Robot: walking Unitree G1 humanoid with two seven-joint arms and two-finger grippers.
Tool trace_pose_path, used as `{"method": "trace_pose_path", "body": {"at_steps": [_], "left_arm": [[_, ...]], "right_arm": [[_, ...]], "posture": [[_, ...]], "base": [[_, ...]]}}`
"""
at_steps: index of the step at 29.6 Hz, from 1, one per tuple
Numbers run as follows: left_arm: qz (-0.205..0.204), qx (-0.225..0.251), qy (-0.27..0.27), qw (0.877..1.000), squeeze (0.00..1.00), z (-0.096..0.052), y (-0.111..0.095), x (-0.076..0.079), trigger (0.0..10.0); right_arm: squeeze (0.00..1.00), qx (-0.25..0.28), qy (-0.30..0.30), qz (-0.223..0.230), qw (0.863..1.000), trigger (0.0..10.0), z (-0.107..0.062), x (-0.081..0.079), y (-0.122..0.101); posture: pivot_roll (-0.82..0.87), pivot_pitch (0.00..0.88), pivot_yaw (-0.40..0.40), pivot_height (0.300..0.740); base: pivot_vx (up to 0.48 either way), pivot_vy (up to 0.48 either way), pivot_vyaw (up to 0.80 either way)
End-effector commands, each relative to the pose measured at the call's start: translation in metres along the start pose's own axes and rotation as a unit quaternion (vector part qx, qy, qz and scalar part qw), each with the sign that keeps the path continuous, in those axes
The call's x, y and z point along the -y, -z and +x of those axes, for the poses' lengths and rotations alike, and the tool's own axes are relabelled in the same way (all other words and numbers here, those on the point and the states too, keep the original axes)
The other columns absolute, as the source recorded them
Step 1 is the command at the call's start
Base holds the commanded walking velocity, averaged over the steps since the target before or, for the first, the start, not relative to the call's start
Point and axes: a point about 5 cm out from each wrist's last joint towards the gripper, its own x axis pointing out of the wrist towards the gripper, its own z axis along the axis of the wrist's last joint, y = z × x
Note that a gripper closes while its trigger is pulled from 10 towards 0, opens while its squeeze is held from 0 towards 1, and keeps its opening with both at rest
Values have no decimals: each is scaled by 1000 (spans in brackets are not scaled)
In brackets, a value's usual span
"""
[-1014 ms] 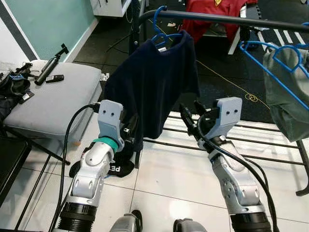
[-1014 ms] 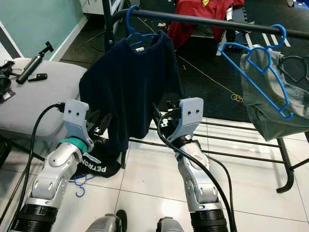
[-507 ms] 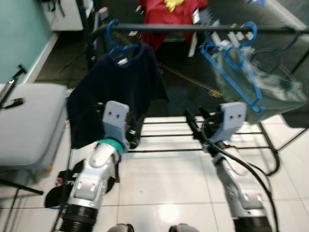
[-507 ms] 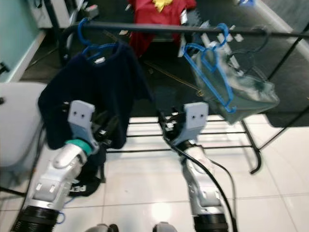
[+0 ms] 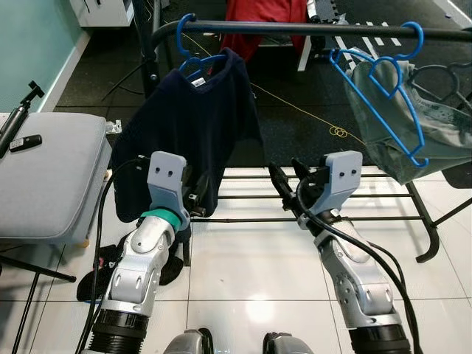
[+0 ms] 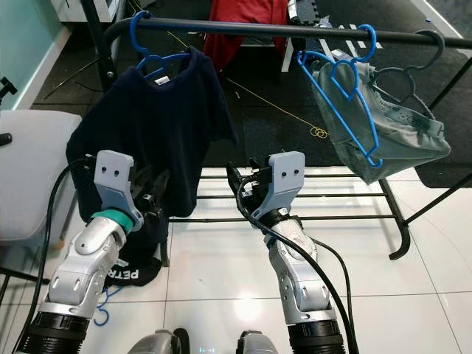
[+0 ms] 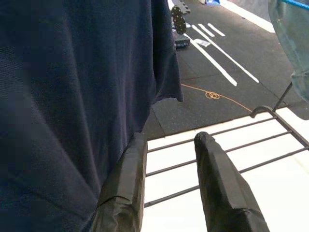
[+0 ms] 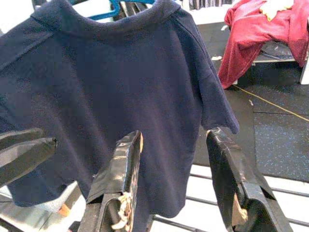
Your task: Hang hanger
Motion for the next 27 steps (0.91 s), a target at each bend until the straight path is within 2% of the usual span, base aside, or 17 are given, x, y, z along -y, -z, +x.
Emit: {"method": "trace_pose_path", "body": {"at_steps": [1, 6, 13, 20, 21, 23, 25, 27], "left_arm": [[1, -3, 2, 1000, 0, -1, 3, 0, 10000], [-2, 0, 7, 1000, 0, -1, 2, 1, 10000], [-6, 4, 9, 1000, 0, -1, 0, 2, 10000], [-6, 6, 6, 1000, 0, -1, 0, 1, 10000], [-6, 7, 5, 1000, 0, -1, 0, 1, 10000], [-6, 7, 5, 1000, 0, -1, 0, 1, 10000], [-7, 8, 3, 1000, 0, -1, -1, 1, 10000], [-7, 9, 2, 1000, 0, -1, -1, 1, 10000]], "right_arm": [[0, -8, -3, 2, 1000, 10000, -1, 0, 4], [0, -9, -1, 3, 1000, 10000, -1, 1, 4], [0, -13, 3, 2, 1000, 10000, 0, 2, 4], [0, -11, -2, -1, 1000, 10000, 0, 2, 3], [0, -16, -13, -20, 1000, 10000, 1, 0, 4], [0, -16, -13, -20, 1000, 10000, 1, 0, 4], [0, -21, -31, -50, 998, 10000, 1, -5, 4], [0, -15, -33, -47, 998, 10000, 1, -6, 4]], "posture": [[-43, 99, 56, 740], [-45, 100, 57, 740], [-46, 100, 57, 740], [-45, 101, 56, 740], [-44, 102, 56, 740], [-44, 102, 56, 740], [-43, 103, 54, 740], [-43, 103, 54, 740]], "base": [[0, 0, 0], [49, 0, 0], [286, 0, -800], [293, 0, 0], [296, 0, 0], [296, 0, 0], [294, 0, 800], [296, 0, 800]]}}
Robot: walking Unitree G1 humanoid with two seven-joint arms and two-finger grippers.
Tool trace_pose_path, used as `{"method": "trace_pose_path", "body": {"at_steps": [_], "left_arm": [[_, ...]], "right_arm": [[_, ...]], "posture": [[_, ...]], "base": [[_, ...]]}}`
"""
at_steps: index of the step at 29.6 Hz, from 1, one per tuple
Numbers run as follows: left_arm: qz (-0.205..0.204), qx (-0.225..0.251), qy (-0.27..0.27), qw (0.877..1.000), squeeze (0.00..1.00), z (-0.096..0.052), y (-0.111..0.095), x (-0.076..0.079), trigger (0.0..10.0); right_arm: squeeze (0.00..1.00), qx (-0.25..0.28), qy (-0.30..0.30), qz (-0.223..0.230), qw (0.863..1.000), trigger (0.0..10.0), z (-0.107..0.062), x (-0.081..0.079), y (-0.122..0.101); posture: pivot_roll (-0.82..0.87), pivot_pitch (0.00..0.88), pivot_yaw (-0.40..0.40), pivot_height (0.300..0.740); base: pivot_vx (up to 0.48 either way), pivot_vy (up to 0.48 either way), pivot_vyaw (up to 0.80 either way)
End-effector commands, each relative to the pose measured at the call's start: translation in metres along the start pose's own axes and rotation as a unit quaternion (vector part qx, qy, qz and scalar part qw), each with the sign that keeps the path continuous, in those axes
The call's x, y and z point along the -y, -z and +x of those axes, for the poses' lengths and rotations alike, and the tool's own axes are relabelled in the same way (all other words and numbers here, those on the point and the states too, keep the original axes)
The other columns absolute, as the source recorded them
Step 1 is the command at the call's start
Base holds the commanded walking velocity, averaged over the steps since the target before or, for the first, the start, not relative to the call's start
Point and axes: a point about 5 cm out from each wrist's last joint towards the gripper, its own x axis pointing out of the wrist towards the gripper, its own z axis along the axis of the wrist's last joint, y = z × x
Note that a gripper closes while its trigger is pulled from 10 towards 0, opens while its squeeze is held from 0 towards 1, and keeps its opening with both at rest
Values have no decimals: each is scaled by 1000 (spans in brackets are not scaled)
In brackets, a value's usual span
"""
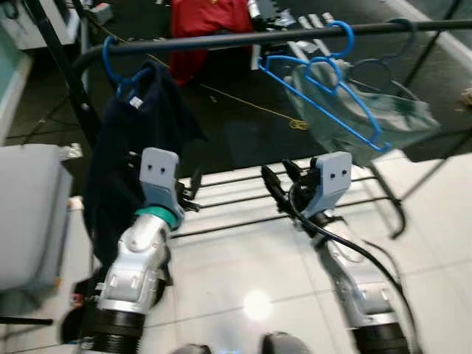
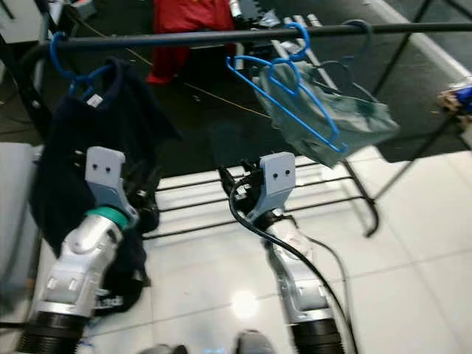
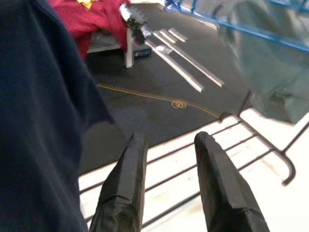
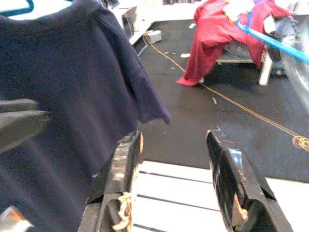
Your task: Hang hanger
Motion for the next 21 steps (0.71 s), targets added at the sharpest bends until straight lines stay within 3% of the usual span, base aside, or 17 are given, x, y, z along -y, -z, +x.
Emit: {"method": "trace_pose_path", "body": {"at_steps": [1, 12, 16, 17, 19, 21], "left_arm": [[3, -10, -18, 1000, 0, -5, 5, -10, 10000], [3, -7, -22, 1000, 0, -7, 4, -11, 10000], [-13, 18, 2, 1000, 0, -11, -1, -7, 10000], [-58, 47, 138, 988, 0, -23, -13, 14, 10000], [-58, 47, 138, 988, 0, -23, -13, 14, 10000], [-72, 64, 232, 968, 0, -36, -24, 27, 10000]], "right_arm": [[0, 3, -23, 4, 1000, 10000, 3, -13, 2], [0, -2, -27, 26, 999, 10000, 0, -14, 6], [0, -5, -26, 26, 999, 10000, -2, -15, 8], [0, -19, -18, 25, 999, 10000, -6, -12, 17], [0, -19, -18, 25, 999, 10000, -6, -12, 17], [0, -31, -8, 26, 999, 10000, -11, -9, 26]], "posture": [[-43, 103, 54, 740], [-37, 99, 49, 740], [-37, 97, 48, 740], [-34, 92, 43, 740], [-34, 92, 43, 740], [-34, 88, 42, 740]], "base": [[296, 0, 800], [284, 0, 0], [0, 0, 0], [0, 0, 0], [0, 0, 0], [0, 0, 0]]}}
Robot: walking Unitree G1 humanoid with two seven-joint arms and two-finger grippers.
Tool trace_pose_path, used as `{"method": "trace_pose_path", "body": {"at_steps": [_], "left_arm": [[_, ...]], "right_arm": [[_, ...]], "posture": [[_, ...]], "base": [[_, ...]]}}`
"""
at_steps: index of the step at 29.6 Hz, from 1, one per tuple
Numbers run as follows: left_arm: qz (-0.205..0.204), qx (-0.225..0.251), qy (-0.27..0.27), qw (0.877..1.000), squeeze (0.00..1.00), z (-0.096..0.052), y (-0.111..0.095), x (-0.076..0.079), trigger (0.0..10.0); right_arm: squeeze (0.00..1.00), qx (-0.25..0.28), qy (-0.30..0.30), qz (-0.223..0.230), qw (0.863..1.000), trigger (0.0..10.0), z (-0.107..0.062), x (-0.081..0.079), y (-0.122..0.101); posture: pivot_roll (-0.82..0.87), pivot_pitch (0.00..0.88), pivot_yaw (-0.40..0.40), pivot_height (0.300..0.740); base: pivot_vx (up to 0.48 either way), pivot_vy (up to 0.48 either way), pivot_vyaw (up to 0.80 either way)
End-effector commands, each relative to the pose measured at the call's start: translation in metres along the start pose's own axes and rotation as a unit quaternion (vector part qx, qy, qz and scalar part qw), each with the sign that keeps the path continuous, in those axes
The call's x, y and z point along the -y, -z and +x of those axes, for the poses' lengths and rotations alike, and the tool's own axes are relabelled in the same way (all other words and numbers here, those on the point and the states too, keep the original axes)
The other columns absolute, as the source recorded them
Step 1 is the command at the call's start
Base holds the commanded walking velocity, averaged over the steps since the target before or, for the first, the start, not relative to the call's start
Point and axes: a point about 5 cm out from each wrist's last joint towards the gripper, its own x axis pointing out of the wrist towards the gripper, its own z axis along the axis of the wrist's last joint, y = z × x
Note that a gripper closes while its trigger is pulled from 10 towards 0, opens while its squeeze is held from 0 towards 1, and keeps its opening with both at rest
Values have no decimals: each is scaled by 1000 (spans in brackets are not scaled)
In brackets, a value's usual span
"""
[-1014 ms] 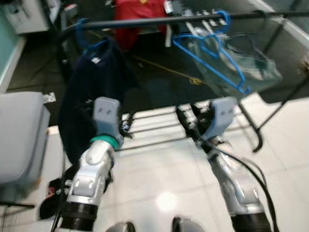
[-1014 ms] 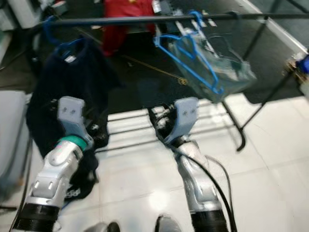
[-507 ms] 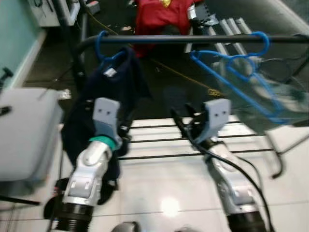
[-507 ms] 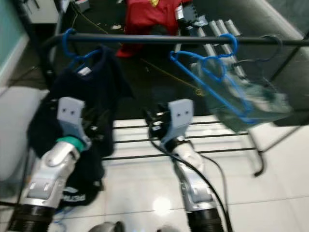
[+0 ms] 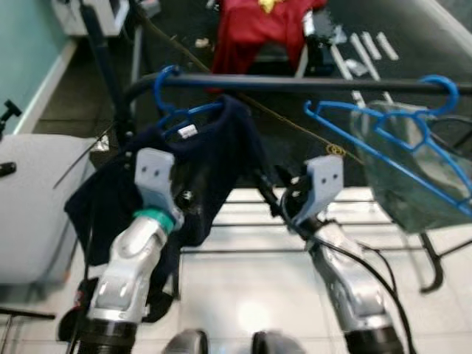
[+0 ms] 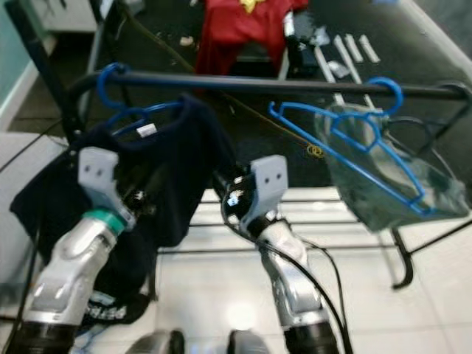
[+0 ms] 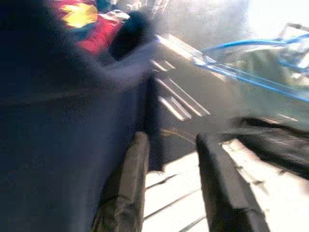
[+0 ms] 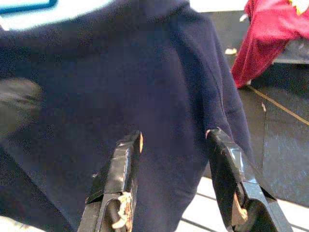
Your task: Hang hanger
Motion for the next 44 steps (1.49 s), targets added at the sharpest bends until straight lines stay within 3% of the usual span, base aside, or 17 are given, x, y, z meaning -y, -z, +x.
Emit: {"method": "trace_pose_path", "body": {"at_steps": [1, 7, 9, 10, 12, 13, 15, 19, 21, 26, 31, 40, 44], "left_arm": [[-14, 6, 80, 997, 0, -4, -7, 17, 10000], [-8, 40, 114, 993, 0, -10, -31, 17, 10000], [0, 58, 99, 993, 0, -10, -42, 8, 10000], [7, 66, 74, 995, 98, -11, -47, -5, 10000], [11, 71, 57, 996, 98, -12, -49, -13, 10000], [14, 75, 34, 996, 1000, -14, -52, -23, 10000], [12, 83, 4, 996, 1000, -17, -56, -38, 10000], [19, 82, -15, 996, 1000, -17, -59, -47, 10000], [19, 82, -15, 996, 1000, -17, -59, -47, 10000], [83, 38, -18, 996, 1000, -7, -50, -55, 10000], [108, 39, -23, 993, 1000, -1, -53, -60, 10000], [120, 63, -32, 990, 1000, 1, -67, -67, 10000], [113, 70, 7, 991, 1000, 0, -79, -62, 10000]], "right_arm": [[0, -23, 18, 1, 1000, 10000, -11, 6, 16], [0, -38, 29, 10, 999, 10000, -25, 12, 30], [0, -41, 34, 20, 998, 10000, -29, 13, 35], [0, -41, 33, 24, 998, 10000, -30, 12, 36], [0, -41, 32, 27, 998, 10000, -31, 11, 37], [0, -38, 30, 30, 998, 10000, -31, 10, 37], [0, -34, 27, 32, 999, 10000, -30, 9, 36], [0, -31, 27, 30, 999, 10000, -29, 9, 36], [0, -31, 27, 30, 999, 10000, -29, 9, 36], [0, -24, 30, 17, 999, 10000, -27, 13, 35], [0, -21, 31, 13, 999, 10000, -28, 14, 34], [0, -17, 31, 11, 999, 10000, -28, 15, 33], [0, -15, 28, 9, 999, 10000, -28, 15, 31]], "posture": [[-35, 84, 42, 740], [-33, 81, 41, 740], [-31, 79, 42, 740], [-26, 75, 41, 740], [-26, 75, 41, 740], [-24, 73, 40, 740], [-26, 71, 42, 740], [-25, 69, 44, 740], [-25, 69, 44, 740], [-29, 75, 46, 740], [-29, 81, 48, 740], [-30, 88, 53, 740], [-29, 97, 52, 740]], "base": [[0, 0, 0], [0, 0, 0], [0, 0, 0], [0, 0, 0], [0, 0, 0], [0, 0, 0], [0, 0, 0], [0, 0, 0], [0, 0, 0], [0, 0, 0], [0, 0, 0], [0, 0, 0], [0, 0, 0]]}}
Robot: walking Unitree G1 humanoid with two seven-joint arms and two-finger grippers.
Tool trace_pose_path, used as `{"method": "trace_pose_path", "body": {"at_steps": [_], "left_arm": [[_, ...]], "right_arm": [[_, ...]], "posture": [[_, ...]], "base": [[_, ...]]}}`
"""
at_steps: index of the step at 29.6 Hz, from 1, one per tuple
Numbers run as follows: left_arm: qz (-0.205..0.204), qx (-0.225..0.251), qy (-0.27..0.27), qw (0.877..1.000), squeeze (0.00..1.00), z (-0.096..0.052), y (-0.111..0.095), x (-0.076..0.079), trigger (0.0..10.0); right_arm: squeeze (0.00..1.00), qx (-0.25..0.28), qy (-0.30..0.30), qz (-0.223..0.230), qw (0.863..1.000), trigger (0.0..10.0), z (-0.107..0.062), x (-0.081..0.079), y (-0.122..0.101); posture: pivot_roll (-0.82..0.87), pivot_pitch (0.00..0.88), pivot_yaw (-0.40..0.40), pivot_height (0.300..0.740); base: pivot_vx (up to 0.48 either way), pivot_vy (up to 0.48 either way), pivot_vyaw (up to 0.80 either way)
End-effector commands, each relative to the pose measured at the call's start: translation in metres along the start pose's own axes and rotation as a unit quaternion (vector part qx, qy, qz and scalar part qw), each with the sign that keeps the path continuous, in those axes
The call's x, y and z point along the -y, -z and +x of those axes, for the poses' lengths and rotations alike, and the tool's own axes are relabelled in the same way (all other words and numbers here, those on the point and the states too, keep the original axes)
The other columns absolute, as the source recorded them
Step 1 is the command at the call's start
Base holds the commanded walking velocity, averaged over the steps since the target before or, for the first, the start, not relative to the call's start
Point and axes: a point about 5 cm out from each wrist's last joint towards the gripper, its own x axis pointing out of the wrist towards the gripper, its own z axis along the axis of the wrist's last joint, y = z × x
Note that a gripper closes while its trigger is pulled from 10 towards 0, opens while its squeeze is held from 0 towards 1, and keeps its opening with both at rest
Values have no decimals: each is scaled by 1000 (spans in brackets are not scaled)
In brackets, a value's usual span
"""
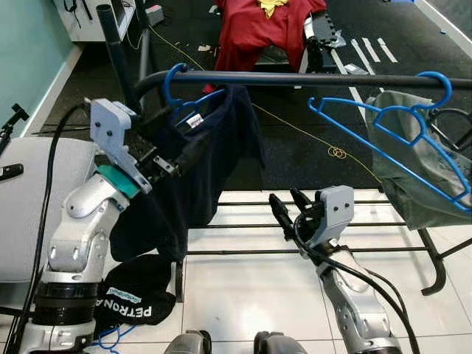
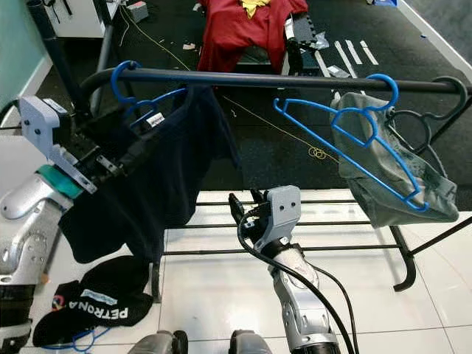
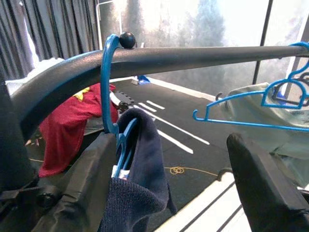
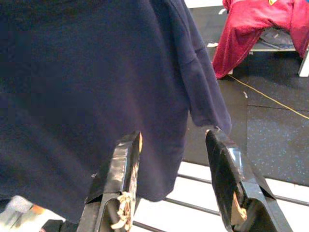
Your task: Hang hanger
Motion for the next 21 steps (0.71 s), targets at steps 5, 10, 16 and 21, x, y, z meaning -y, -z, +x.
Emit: {"method": "trace_pose_path", "body": {"at_steps": [5, 10, 16, 21], "left_arm": [[18, -20, 43, 999, 949, -1, -7, 2, 10000], [78, -92, 49, 991, 125, -3, 10, -6, 10000], [114, -101, 15, 988, 0, 2, 9, -22, 10000], [94, -94, 23, 991, 0, 4, 2, -19, 10000]], "right_arm": [[0, -4, 1, -1, 1000, 10000, -4, 2, 3], [0, -4, -2, -1, 1000, 10000, -4, 1, 3], [0, -1, -3, -3, 1000, 10000, -4, 1, 0], [0, 0, -1, -3, 1000, 10000, -5, 2, -1]], "posture": [[-26, 100, 51, 740], [-26, 106, 51, 740], [-30, 111, 56, 740], [-28, 118, 55, 740]], "base": [[0, 0, 0], [0, 0, 0], [0, 0, 0], [0, 0, 0]]}}
